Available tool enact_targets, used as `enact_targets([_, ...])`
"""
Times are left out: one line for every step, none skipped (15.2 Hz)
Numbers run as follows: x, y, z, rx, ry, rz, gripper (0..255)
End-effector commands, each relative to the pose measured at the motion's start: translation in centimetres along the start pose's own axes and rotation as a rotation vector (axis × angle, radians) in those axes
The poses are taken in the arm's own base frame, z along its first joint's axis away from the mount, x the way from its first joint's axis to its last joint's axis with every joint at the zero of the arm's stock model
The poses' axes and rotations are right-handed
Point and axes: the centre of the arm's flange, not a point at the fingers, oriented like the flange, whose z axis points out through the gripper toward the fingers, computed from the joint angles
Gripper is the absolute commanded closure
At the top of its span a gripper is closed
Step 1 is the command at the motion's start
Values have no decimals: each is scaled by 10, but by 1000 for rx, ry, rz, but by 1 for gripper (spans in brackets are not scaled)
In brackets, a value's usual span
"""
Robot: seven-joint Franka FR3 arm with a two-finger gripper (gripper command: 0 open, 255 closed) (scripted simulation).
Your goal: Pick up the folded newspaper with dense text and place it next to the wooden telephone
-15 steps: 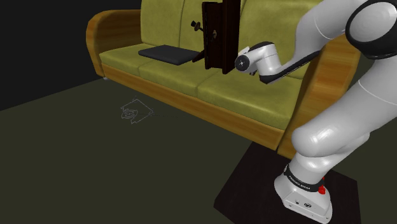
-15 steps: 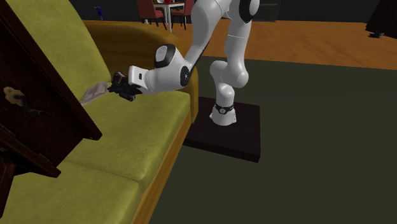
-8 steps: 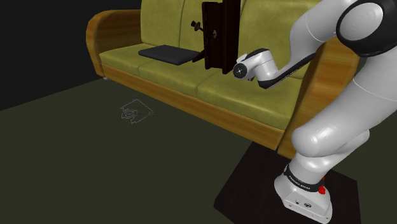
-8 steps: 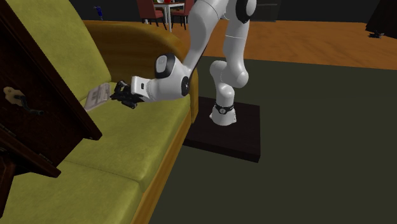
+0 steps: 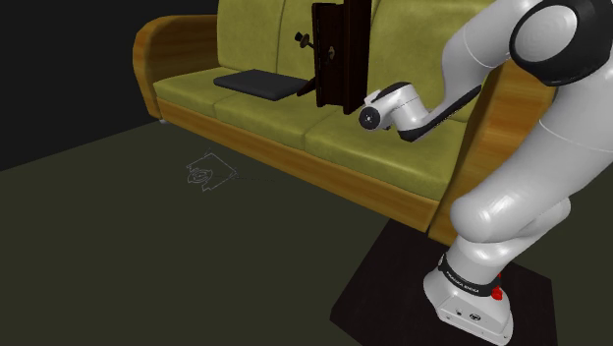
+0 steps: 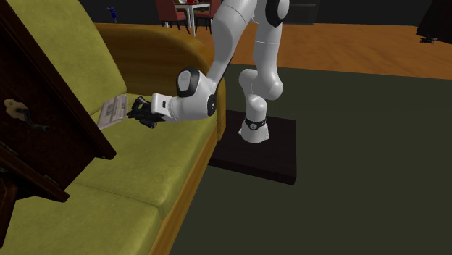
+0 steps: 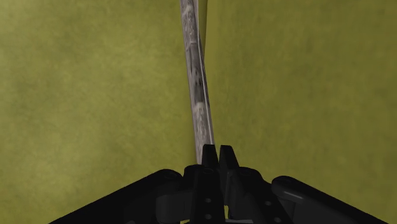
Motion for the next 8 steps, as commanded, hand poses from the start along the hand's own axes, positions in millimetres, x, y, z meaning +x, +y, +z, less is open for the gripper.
enact_targets([-1, -13, 3, 20, -7, -13, 255])
enact_targets([-1, -13, 3, 20, -7, -13, 255])
enact_targets([-1, -13, 3, 20, -7, -13, 255])
enact_targets([-1, -13, 3, 20, -7, -13, 255])
enact_targets([-1, -13, 3, 20, -7, -13, 255])
enact_targets([-1, -13, 3, 20, -7, -13, 255])
enact_targets([-3, -13, 4, 20, -7, -13, 0])
enact_targets([-2, -13, 4, 21, -7, -13, 0])
